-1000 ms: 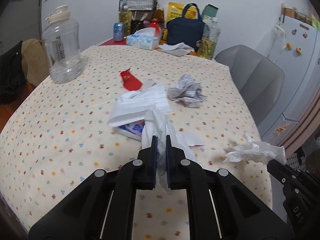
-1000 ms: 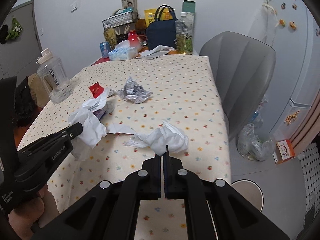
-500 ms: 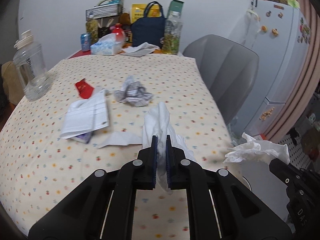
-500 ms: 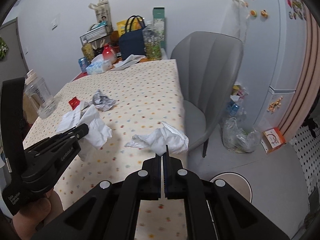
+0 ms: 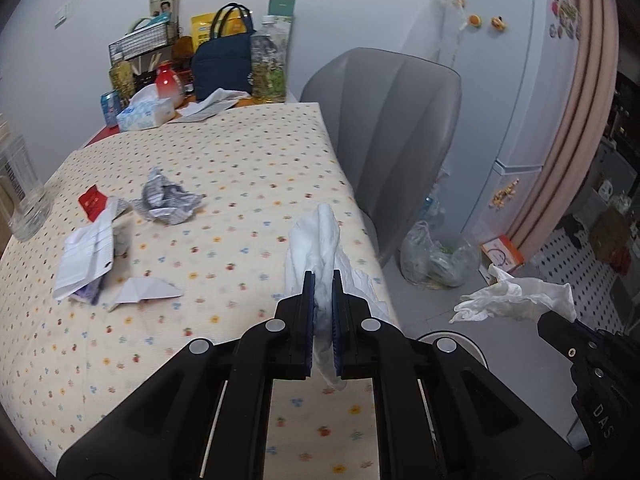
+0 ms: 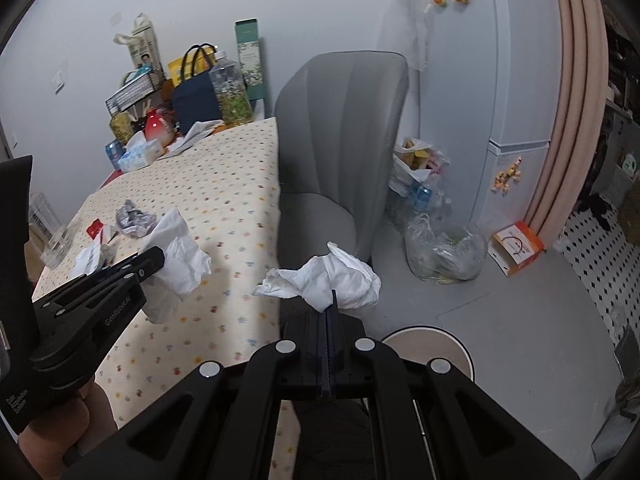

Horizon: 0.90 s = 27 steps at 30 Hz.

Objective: Collect trash
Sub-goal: 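Carry both tissues to the bin while the right gripper releases its tissue inside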

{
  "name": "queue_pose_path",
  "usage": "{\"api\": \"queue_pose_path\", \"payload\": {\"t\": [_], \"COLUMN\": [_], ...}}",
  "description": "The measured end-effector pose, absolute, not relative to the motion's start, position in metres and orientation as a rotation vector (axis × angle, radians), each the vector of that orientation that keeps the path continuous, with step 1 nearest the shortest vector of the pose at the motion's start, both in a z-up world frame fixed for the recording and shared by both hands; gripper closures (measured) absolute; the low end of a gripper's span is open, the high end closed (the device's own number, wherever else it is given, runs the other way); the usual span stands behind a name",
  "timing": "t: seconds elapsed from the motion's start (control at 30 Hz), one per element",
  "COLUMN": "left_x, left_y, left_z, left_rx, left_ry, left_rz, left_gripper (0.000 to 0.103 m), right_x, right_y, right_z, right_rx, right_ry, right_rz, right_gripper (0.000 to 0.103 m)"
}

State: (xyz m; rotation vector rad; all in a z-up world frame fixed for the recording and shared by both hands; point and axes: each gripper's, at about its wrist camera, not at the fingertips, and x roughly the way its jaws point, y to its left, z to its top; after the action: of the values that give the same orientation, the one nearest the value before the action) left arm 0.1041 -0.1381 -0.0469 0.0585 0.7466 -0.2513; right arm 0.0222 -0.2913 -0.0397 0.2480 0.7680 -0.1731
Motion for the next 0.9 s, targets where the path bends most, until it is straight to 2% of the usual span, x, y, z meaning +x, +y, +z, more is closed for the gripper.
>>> {"api": "queue_pose_path", "payload": {"t": [0.73,0.9], "left_x": [0.113,0.114], "left_y": [-0.231,-0.245], "left_z": [-0.081,-0.088], "left_rx": [0.183,0.198], "left_ry": [0.823,0.838], "left_rz": [-0.348,-0.36], "left_gripper": [0.095,0.095], "right_x": [0.017,0.018], "right_y": [-0.377,-0.39], "right_z": [-0.093,-0.105], "right_rx": [0.366,0.38], "right_ry": [0.843,0.867], "right_rz": [-0.299,-0.331], "right_gripper": [0.1,0.096]}}
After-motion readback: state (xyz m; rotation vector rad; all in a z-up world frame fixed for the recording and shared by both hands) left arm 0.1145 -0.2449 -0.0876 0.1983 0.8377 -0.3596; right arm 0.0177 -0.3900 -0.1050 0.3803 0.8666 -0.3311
